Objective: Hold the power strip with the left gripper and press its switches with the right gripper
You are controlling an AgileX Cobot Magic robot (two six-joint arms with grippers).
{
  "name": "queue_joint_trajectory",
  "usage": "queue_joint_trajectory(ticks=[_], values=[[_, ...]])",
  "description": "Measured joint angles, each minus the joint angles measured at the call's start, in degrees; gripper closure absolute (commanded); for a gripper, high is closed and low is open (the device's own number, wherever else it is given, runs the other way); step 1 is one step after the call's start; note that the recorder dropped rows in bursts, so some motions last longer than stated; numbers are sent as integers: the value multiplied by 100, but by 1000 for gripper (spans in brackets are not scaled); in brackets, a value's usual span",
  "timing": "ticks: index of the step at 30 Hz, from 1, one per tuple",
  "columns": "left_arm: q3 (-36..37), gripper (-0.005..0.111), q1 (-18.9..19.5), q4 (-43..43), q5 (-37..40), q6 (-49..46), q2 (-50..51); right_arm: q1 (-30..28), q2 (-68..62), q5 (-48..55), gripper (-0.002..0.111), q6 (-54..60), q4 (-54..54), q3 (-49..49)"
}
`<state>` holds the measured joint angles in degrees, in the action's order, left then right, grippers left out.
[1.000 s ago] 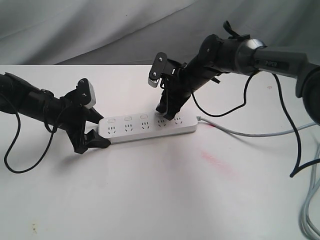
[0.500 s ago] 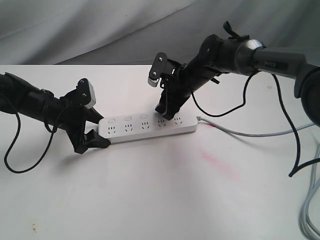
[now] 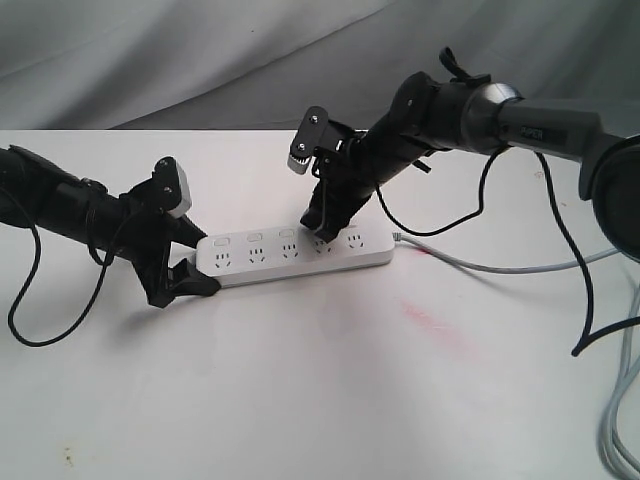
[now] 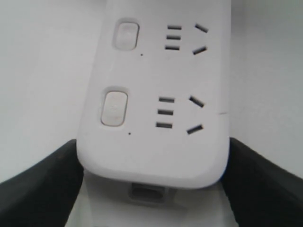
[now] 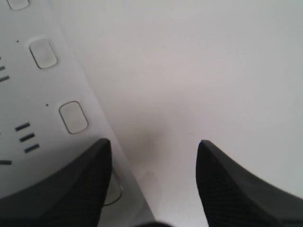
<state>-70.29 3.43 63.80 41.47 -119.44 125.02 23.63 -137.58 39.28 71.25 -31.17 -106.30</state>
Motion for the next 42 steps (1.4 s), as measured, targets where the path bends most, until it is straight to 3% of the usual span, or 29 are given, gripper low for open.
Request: queue_joint_trajectory(ticks=[24, 42], values=[[0, 49, 0, 0, 0, 0, 0, 29, 65, -209, 57, -59, 423, 321], [0, 49, 0, 0, 0, 0, 0, 34, 396, -450, 57, -14, 103, 547]])
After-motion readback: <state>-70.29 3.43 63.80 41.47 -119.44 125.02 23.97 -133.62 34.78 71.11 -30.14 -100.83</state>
